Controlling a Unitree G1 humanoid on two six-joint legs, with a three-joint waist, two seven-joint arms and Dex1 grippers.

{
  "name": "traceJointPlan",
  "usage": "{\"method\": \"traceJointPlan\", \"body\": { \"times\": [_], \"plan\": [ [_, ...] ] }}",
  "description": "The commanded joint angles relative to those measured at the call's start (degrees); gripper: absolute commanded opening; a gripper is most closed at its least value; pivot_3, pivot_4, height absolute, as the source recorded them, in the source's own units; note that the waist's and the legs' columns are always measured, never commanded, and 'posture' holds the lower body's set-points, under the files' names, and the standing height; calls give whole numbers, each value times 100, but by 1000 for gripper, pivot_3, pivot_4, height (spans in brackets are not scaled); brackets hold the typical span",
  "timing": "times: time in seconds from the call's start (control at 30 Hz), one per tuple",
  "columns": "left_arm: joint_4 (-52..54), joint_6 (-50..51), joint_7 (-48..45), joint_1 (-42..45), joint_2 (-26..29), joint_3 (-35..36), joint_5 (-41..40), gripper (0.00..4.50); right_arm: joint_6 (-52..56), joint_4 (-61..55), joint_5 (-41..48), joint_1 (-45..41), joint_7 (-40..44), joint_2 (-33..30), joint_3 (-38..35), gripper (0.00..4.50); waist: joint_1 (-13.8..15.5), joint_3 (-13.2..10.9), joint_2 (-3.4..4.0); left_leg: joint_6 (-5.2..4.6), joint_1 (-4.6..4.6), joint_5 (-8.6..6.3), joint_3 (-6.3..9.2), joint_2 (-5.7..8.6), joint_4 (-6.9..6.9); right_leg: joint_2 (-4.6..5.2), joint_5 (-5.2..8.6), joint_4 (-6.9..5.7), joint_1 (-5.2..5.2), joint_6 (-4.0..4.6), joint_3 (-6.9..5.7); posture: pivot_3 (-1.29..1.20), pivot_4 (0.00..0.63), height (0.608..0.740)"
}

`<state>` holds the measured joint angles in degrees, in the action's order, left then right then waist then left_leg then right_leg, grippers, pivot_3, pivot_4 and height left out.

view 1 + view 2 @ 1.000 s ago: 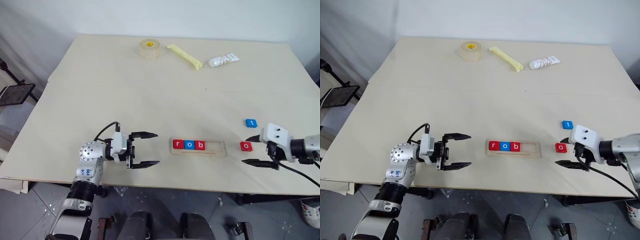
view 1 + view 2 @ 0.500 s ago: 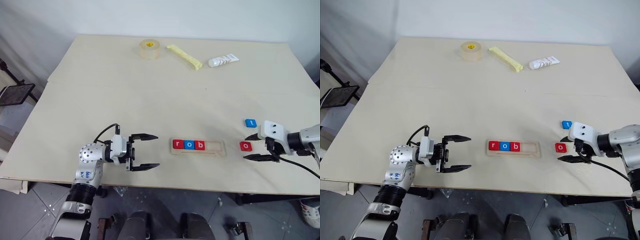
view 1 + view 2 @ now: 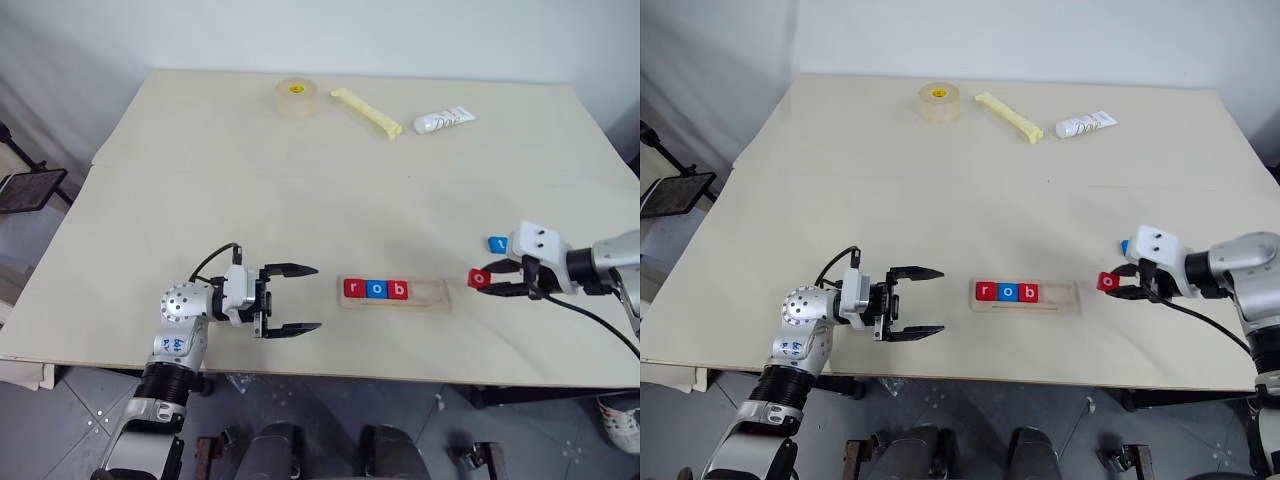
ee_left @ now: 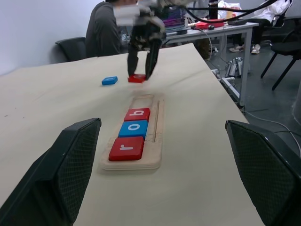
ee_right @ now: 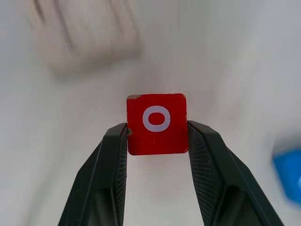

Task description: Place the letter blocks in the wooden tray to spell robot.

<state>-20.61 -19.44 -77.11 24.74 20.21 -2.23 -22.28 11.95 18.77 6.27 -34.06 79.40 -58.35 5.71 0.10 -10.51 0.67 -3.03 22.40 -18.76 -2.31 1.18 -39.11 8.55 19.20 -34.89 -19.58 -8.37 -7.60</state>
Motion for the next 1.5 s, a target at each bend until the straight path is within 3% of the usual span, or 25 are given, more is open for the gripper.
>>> {"method": "traceJointPlan", "body": {
  "times": [0.03, 0.5, 1.33, 1.5],
  "plan": [
    [-19, -46, 24, 75, -43, -12, -15, 4500, 806, -957, 269, -78, 136, -99, -53, 1445, 1, 0, 0, 0, 0, 0, 1, 0, 0, 0, 0, 0, 0, 0, 0, 0, 150, 740],
    [175, -95, 279, -149, -127, -35, 40, 4500, 1278, -1563, -267, -322, -11, 439, 999, 1445, 99, 0, 0, 0, 3, -1, 6, 7, 0, 2, 0, -1, -2, 0, 1, 0, 150, 740],
    [268, -98, 488, -236, -133, -113, 68, 4500, 1266, -1466, -398, -392, 34, 625, 1126, 1445, 110, 0, -1, 0, 3, -1, 5, 7, 0, 2, 0, -2, -3, 0, 0, 0, 150, 740],
    [217, -109, 482, -185, -136, -121, 71, 4500, 1383, -1625, -347, -343, 3, 670, 1089, 3094, 110, 0, 0, 0, 3, -1, 5, 7, 0, 2, 0, -3, -3, 0, 0, 0, 150, 740]
  ]
}}
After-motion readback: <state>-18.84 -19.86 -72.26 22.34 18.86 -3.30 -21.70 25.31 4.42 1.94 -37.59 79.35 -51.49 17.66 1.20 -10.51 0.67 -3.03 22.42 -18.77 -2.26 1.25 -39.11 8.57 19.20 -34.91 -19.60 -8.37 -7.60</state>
